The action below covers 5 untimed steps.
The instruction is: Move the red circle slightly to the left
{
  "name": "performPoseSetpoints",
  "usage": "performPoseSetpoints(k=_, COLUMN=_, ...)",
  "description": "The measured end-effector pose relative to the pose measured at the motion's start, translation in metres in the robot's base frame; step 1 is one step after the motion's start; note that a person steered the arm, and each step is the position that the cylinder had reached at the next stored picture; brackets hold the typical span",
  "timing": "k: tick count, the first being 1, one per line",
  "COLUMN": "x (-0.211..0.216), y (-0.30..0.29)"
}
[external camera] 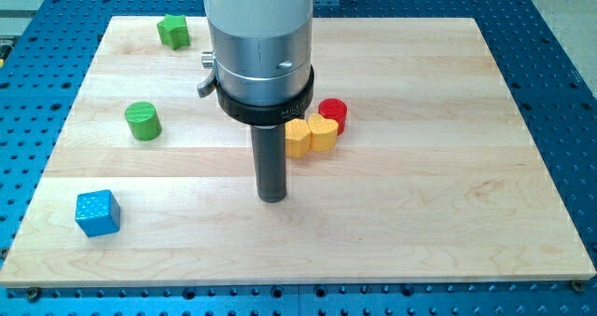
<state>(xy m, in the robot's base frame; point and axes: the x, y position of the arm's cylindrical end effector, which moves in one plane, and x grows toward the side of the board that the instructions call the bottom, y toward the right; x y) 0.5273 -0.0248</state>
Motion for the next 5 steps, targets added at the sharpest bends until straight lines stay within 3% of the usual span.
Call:
performPoseSetpoints(k=1, x=-0.001, y=0.029)
performPoseSetpoints(k=4, x=-0.06, y=0.068)
performPoseSetpoints(k=5, x=-0.055, y=0.085)
